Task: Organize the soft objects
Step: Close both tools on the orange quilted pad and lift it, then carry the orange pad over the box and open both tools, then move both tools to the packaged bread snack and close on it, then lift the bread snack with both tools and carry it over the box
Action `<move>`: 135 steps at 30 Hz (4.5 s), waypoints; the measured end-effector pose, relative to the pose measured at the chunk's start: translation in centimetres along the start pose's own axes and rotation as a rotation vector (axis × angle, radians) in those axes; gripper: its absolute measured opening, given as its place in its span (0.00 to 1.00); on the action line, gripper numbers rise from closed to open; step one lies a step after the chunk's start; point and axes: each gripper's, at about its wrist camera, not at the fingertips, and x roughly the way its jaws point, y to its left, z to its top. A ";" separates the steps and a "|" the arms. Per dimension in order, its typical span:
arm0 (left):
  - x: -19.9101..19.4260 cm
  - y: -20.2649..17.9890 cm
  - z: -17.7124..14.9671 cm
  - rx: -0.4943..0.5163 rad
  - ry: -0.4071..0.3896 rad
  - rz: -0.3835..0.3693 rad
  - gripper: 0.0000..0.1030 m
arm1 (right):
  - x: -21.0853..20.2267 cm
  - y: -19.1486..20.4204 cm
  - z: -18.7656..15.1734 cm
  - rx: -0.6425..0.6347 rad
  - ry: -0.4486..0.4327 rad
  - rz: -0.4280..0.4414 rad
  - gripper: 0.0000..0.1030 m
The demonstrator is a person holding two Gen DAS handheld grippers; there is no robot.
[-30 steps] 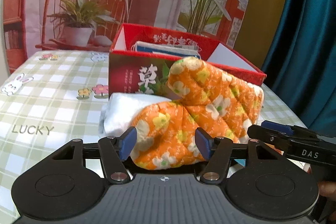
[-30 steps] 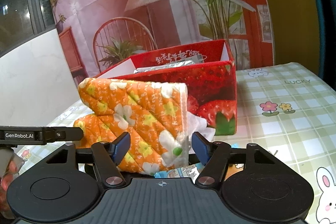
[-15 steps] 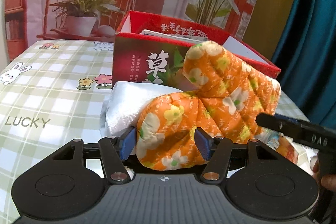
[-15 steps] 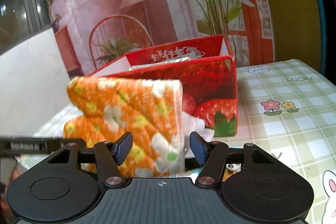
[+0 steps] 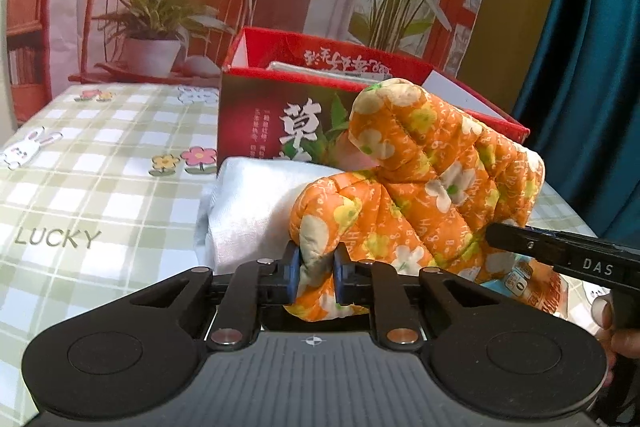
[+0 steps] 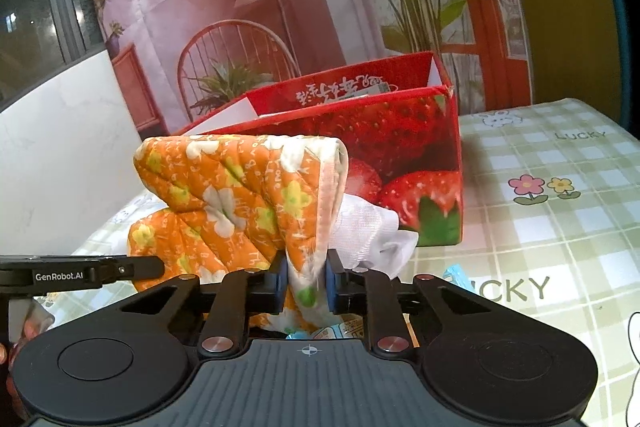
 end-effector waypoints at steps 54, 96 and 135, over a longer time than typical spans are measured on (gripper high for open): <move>7.4 0.0 17.7 0.039 0.001 0.041 0.59 | 11.6 -0.7 18.3 -0.165 0.071 -0.157 0.72; 3.7 -7.3 2.1 -0.038 0.271 -0.244 0.63 | -4.4 -3.7 -0.1 -0.386 0.454 0.051 0.74; 6.0 -8.2 -1.2 -0.094 0.375 -0.383 0.46 | -5.0 -0.1 -3.4 -0.451 0.279 0.079 0.58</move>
